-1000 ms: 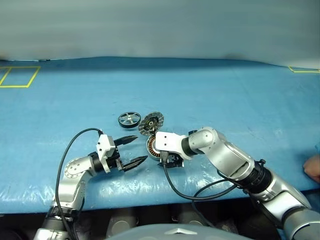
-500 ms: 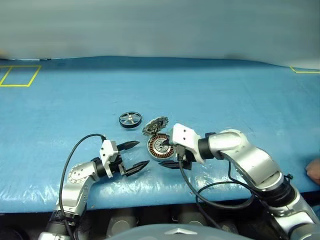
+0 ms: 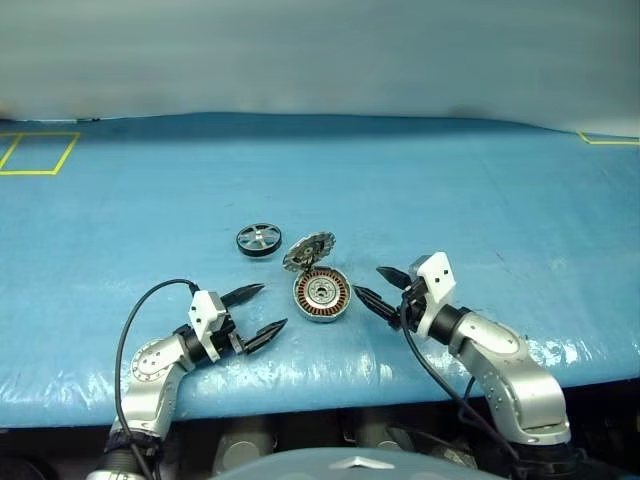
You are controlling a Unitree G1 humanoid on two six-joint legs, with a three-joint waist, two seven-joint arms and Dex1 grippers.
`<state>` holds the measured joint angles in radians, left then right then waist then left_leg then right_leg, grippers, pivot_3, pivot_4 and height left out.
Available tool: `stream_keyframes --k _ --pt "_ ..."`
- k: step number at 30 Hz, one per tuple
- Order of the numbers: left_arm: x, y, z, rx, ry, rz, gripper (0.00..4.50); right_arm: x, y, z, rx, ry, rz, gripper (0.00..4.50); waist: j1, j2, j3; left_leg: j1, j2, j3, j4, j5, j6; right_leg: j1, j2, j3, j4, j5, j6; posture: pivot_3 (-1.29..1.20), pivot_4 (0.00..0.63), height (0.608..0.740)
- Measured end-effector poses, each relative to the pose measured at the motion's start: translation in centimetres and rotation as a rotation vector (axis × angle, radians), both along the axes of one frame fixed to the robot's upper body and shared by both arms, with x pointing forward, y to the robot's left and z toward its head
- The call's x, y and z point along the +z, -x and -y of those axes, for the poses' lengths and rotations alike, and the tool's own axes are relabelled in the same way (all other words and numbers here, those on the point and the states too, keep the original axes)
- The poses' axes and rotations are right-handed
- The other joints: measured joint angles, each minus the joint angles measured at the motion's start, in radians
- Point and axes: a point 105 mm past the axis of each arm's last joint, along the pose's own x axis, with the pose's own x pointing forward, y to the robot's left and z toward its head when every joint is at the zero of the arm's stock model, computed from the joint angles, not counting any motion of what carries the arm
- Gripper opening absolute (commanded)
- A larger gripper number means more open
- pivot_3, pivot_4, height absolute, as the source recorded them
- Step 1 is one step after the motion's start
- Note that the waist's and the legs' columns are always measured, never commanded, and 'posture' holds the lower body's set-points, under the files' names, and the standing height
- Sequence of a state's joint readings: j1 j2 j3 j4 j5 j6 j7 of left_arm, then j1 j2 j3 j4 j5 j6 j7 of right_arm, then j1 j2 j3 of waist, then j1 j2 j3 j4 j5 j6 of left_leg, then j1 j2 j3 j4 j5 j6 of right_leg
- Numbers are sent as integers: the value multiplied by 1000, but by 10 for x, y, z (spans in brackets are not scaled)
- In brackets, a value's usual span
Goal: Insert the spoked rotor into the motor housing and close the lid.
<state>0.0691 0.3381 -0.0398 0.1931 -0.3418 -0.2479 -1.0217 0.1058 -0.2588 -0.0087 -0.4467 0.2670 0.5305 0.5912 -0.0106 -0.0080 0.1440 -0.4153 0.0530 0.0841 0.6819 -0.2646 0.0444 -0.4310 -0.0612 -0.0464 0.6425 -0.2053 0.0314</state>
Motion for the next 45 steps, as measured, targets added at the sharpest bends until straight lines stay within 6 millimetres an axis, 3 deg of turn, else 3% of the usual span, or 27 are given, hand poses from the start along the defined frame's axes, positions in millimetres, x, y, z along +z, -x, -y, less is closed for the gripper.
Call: stream_keyframes --k 7,14,22,26,40,45 --pt "7 -6 8 10 -3 17 4500 -10 -14 -3 -102 49 68 3457 -1 0 0 0 0 1 0 0 0 -1 0 1 0 0 1 0 150 740" --pt "26 -9 11 15 -24 39 4500 -4 -57 6 -109 184 105 3457 -2 1 0 1 0 1 0 0 0 0 1 2 0 0 0 0 150 740" --pt "43 -2 21 28 -25 36 4500 -14 -73 -22 30 149 4 3457 -2 1 1 0 -1 2 -2 0 0 0 1 3 0 2 -3 0 150 740" --pt "48 3 26 29 -32 27 4500 -16 -86 -36 16 145 1 3457 -3 1 1 1 -1 2 -1 0 0 0 2 4 1 0 1 0 150 740" --pt "48 4 25 42 -36 5 4500 -29 -100 -61 -49 204 21 3457 -17 1 1 4 0 2 -1 1 -1 2 3 5 2 0 1 0 150 740" --pt "48 4 24 43 -44 5 4500 -31 -96 -67 6 214 8 3457 -17 1 1 3 0 2 -2 1 -1 1 3 5 2 2 -2 0 150 740"
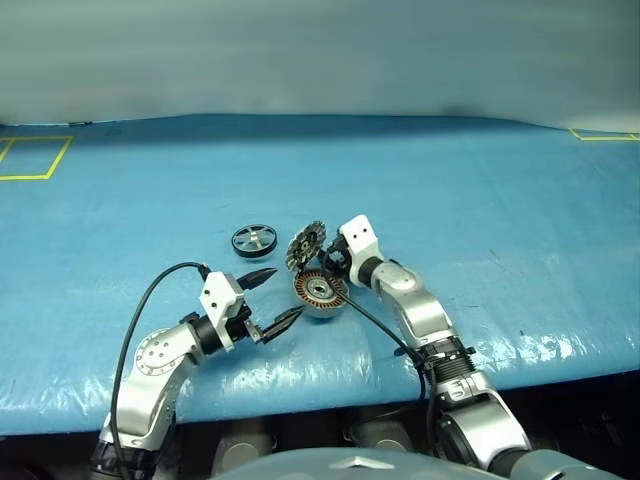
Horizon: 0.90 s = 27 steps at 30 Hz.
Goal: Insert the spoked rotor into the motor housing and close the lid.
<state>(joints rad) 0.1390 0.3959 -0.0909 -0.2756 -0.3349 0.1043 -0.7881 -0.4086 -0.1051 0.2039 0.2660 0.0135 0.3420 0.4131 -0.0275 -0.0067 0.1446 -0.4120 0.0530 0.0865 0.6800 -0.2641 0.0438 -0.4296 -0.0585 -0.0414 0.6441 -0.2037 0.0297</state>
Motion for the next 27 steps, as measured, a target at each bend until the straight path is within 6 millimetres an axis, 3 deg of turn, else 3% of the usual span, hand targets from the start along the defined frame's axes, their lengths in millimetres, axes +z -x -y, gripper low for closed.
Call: stream_keyframes --k 5,11,18,23,27 --pt "-2 1 -1 -4 -6 -13 4500 7 6 -1 30 23 4 3457 1 0 0 -1 0 0 0 0 0 0 0 0 0 0 0 0 150 740" --pt "-3 2 -1 -8 2 -27 4500 15 20 5 28 -71 1 3457 5 0 0 -1 0 0 0 0 0 -1 -1 0 -1 -2 3 0 150 740" --pt "-2 2 3 -30 4 -27 4500 44 26 20 22 -93 88 3457 8 1 1 -1 -1 0 0 0 0 -1 -1 -1 -1 -2 3 0 150 740" --pt "-2 2 4 -40 6 -35 4500 47 47 43 115 1 51 3457 16 1 1 -2 -1 0 0 -1 1 -1 -2 -1 -2 -2 2 0 150 740" --pt "-4 3 1 -39 -8 -42 4500 44 73 55 215 -29 -39 3457 17 1 1 -2 -1 -1 0 -1 1 -1 -2 -1 -2 -2 3 0 150 740"
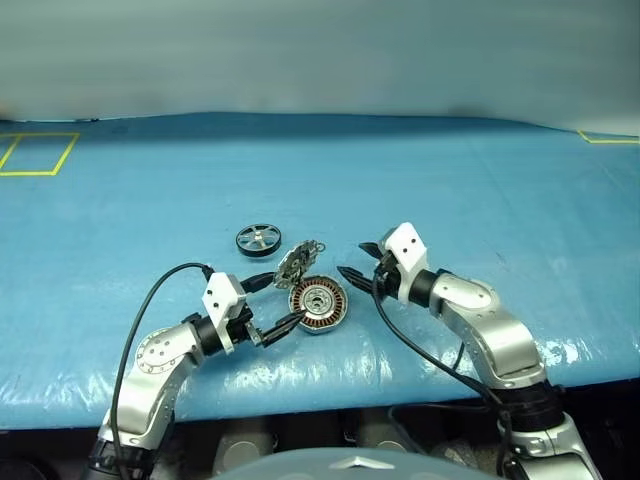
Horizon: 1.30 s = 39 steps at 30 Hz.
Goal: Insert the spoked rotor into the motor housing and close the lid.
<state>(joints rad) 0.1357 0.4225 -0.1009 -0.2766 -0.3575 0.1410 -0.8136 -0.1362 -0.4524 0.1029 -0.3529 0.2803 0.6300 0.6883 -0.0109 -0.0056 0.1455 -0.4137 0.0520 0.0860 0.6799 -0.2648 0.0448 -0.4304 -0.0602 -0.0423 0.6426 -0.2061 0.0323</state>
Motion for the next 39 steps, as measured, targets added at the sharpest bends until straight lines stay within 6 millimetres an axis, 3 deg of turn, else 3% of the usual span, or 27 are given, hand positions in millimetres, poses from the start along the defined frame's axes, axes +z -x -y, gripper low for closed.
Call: stream_keyframes --k 3,7,10,14,19,23,29,34,37,39 --pt "-3 3 -4 -2 -3 -17 4500 -3 18 5 79 17 -47 3457 -1 -1 0 0 0 0 0 0 0 0 0 0 0 0 0 0 150 740" --pt "-5 6 -8 -5 -1 -29 4500 4 34 -12 198 3 -35 3457 -2 0 0 0 1 0 0 0 0 -1 0 0 0 0 0 0 150 740" --pt "-12 7 -19 -3 -31 -54 4500 7 46 -29 359 129 11 3457 -2 0 1 0 1 0 1 0 0 -3 0 -1 0 0 0 0 150 740" --pt "-18 7 -28 -11 -59 -65 4500 9 53 -34 584 395 117 3457 2 -1 1 -2 -1 0 2 0 0 -7 -2 -1 0 0 0 0 150 740" --pt "-22 8 -26 -38 -73 -52 4500 4 50 -45 742 542 200 3457 2 -2 1 -3 -1 0 2 0 0 -8 -1 -1 0 1 -1 0 150 740" --pt "-26 9 -21 -48 -54 -48 4500 -6 40 -46 767 602 209 3457 2 -2 2 -3 -1 1 2 0 1 -8 -1 -1 0 1 -2 0 150 740" --pt "-48 5 -26 -47 -39 -73 4500 -18 35 -49 777 657 217 3457 2 -2 2 -2 0 0 2 0 0 -2 -1 -2 0 1 -1 0 150 740" --pt "-49 -4 -28 -62 -31 -36 4500 -21 36 -52 798 689 236 3457 3 -2 1 2 0 0 3 0 0 -2 -2 -3 0 0 0 0 150 740" --pt "-48 -7 -27 -61 -25 -23 4500 -20 31 -53 793 719 260 2823 2 -2 1 2 0 -1 4 0 0 -2 -2 -4 0 0 0 0 150 740" --pt "-48 -5 -28 -58 -24 -16 4500 -18 30 -57 801 733 278 2169 1 -1 1 2 0 -1 3 0 0 -2 -2 -4 0 1 -1 0 150 740"
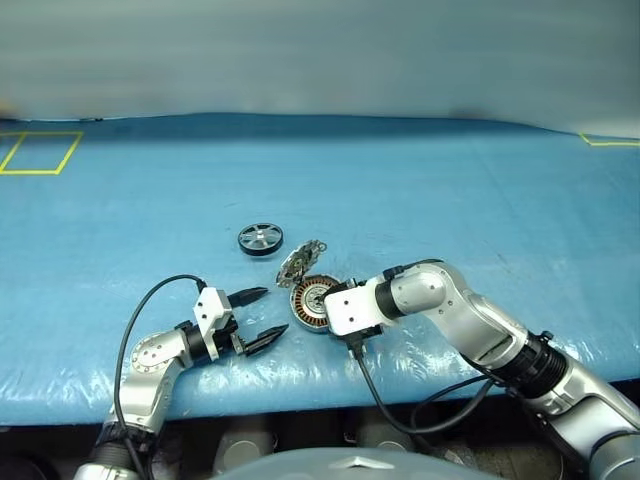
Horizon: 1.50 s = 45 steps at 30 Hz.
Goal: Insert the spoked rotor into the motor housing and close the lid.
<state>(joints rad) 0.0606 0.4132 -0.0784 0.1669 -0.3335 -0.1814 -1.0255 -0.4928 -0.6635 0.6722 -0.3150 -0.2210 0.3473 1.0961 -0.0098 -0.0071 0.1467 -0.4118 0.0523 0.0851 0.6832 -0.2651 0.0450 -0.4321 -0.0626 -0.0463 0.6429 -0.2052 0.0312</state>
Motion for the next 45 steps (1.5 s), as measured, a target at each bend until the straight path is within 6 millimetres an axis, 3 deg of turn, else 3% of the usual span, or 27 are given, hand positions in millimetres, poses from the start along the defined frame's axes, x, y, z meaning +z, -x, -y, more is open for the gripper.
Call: stream_keyframes --k 2,6,12,17,25,26,28,37,45 --pt "0 2 0 0 3 0 4500 3 -2 -3 7 7 20 1796 -1 0 0 0 0 0 0 0 0 1 0 0 0 2 -3 0 150 740" --pt "0 3 3 1 18 -2 4500 3 -8 -7 -31 27 4 1796 -1 0 0 0 0 0 0 0 0 0 0 0 0 2 -3 0 150 740" --pt "0 3 5 4 31 -2 4500 8 -16 -27 -317 -59 -183 1796 -2 1 -1 0 1 -1 0 0 -1 -1 0 -1 1 3 -5 0 150 740" --pt "0 4 7 3 38 -2 4500 10 -21 -33 -441 -74 -220 1796 -2 1 -1 -1 0 -1 0 0 -1 -1 -1 -2 1 3 -5 0 150 740" --pt "-1 5 10 -4 44 -6 4500 9 -21 -36 -520 -86 -230 1796 -3 1 -2 -1 -1 -2 0 0 -1 -1 -2 -3 0 2 -5 0 150 740" --pt "0 5 11 -5 44 -7 4500 9 -21 -36 -528 -90 -230 2540 -3 1 -2 -1 0 -2 0 0 -1 -1 -2 -3 0 2 -5 0 150 740" --pt "0 6 12 -8 47 -6 4500 8 -23 -36 -549 -94 -230 3100 -3 1 -2 -1 -1 -3 0 0 -1 -1 -2 -3 0 2 -5 0 150 740" --pt "1 8 14 -7 53 -8 4500 15 -23 -32 -583 -140 -260 3100 -2 1 -1 -6 -1 -3 -1 0 0 -5 -2 -4 0 2 -5 0 150 740" --pt "1 11 15 -5 56 -13 4500 37 -14 -24 -597 -274 -284 3100 -2 1 -2 -8 -1 -3 -2 0 0 -7 -1 -4 -1 2 -5 0 150 740"
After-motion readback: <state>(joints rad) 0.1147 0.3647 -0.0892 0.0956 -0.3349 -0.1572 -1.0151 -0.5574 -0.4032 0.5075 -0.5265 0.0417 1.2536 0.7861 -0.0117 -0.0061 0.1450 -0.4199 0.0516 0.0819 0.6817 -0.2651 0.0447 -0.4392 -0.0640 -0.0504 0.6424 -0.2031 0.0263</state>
